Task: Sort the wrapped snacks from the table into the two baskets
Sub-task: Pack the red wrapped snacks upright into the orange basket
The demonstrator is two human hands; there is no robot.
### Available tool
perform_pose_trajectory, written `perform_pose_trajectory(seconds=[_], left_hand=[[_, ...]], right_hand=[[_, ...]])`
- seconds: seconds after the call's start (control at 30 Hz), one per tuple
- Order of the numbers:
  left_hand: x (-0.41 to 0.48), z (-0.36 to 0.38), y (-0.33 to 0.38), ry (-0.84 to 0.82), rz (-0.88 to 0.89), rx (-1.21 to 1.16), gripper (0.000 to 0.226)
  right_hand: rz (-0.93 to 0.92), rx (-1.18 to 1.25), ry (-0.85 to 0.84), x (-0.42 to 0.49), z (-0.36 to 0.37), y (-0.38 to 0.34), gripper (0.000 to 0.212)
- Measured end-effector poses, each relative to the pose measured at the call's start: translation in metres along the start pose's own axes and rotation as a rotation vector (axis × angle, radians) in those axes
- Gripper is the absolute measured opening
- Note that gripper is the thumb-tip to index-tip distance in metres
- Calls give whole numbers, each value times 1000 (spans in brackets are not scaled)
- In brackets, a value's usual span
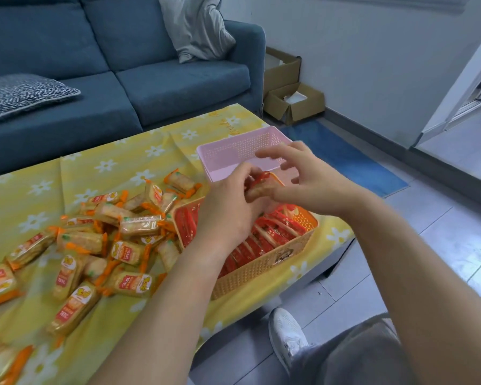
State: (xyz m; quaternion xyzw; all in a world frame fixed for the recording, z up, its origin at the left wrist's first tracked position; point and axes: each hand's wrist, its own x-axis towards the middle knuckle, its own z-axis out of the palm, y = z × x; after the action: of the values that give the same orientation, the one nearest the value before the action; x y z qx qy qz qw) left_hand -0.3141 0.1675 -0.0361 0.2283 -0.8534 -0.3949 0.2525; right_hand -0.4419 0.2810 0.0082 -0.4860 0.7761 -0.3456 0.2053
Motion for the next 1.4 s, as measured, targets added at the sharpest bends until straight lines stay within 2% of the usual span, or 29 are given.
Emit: perform_pose_trajectory(seconds=[0.1, 0.17, 0.23, 0.27, 0.33, 0.47, 0.53, 0.67, 0.77, 0.83, 0.9, 1.03, 1.13, 1.33, 1.4], left_hand=[[4, 17, 3, 48, 30, -58, 38], [5, 24, 7, 144, -27, -191, 37], [8, 27, 3, 189, -44, -164, 24], [9, 27, -2, 154, -19, -52, 17], [8, 31, -11, -15, 40, 163, 14], [-3, 41, -13, -325, 74, 427, 30], [-4, 41, -13, -365, 71, 510, 34], [-3, 40, -15, -392, 40, 511, 31], [-4, 41, -15, -368, 50, 517, 31], [-4, 41, -15, -328, 56, 507, 30], [-5, 41, -17, -269, 76, 505, 26], [-6, 42, -17, -191, 106, 484, 19], [-7, 44, -17, -194, 109, 461, 19], [-9, 46, -16, -150, 132, 442, 22], [-9, 46, -16, -153, 126, 429, 20]], right_hand=[[-24, -105, -35, -6, -6, 6, 68], [48, -184, 41, -8, -8, 13, 65], [129, -204, 122, -9, -12, 22, 59], [179, -186, 165, -9, -15, 26, 57], [283, -109, 244, -9, -17, 32, 49], [401, -75, 258, -8, -18, 38, 28], [453, -56, 225, -8, -16, 43, 24], [487, 42, 249, -7, -11, 47, 28], [467, 82, 237, -6, -5, 46, 40], [429, 2, 209, -6, -1, 45, 43], [385, -117, 175, -5, 5, 43, 39], [325, -329, 194, -1, 18, 34, 15], [291, -560, 238, 2, 22, 27, 16], [314, -678, 281, 7, 21, 28, 15], [342, -704, 236, 7, 25, 28, 17]])
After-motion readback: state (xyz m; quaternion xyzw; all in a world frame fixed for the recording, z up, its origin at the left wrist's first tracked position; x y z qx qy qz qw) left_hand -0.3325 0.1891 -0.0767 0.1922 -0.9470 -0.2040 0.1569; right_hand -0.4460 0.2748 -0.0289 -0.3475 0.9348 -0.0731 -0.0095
